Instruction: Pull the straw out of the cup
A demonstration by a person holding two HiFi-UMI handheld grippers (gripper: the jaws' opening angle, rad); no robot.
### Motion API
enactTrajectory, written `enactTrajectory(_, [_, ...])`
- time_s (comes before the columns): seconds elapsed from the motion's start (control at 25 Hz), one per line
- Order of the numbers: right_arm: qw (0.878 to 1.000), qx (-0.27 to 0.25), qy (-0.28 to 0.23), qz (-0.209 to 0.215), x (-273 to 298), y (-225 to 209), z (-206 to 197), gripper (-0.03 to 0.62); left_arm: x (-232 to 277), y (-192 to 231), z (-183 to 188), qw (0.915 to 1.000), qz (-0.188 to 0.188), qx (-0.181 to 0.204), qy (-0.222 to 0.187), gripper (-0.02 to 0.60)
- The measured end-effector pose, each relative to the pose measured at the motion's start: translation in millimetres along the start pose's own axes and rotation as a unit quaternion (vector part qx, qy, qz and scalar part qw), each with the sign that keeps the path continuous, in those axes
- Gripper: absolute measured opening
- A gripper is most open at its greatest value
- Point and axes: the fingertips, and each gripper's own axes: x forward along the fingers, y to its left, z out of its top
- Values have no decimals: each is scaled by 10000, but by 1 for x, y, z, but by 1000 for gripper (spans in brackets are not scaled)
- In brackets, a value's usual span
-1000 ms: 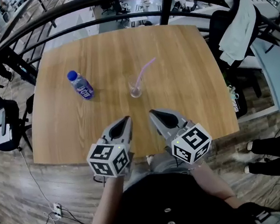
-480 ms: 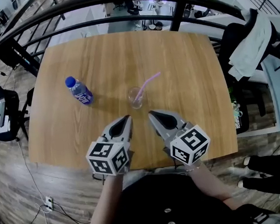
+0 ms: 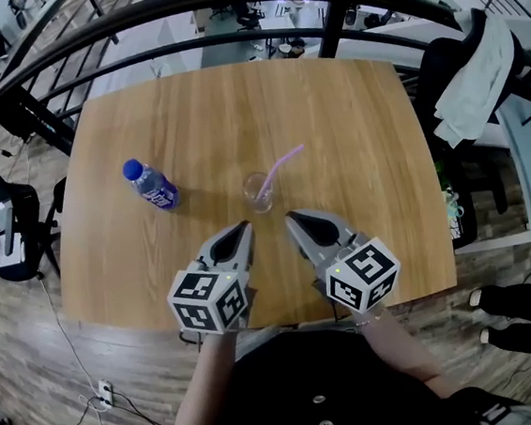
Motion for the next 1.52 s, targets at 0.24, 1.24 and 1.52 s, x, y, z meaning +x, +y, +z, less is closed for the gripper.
enactTrajectory(0.24, [9996, 130, -64, -224, 6, -1, 1, -2, 0, 12, 10, 9998, -93, 154, 96, 20])
enactTrajectory(1.24, [9961, 532, -157, -683, 24, -21, -3, -2, 39, 24, 53, 9881, -597, 1384, 311, 21])
enactTrajectory(1.52, [9932, 653, -196, -947, 19, -45, -7, -2, 67, 15, 50, 9783, -810, 1809, 606, 21])
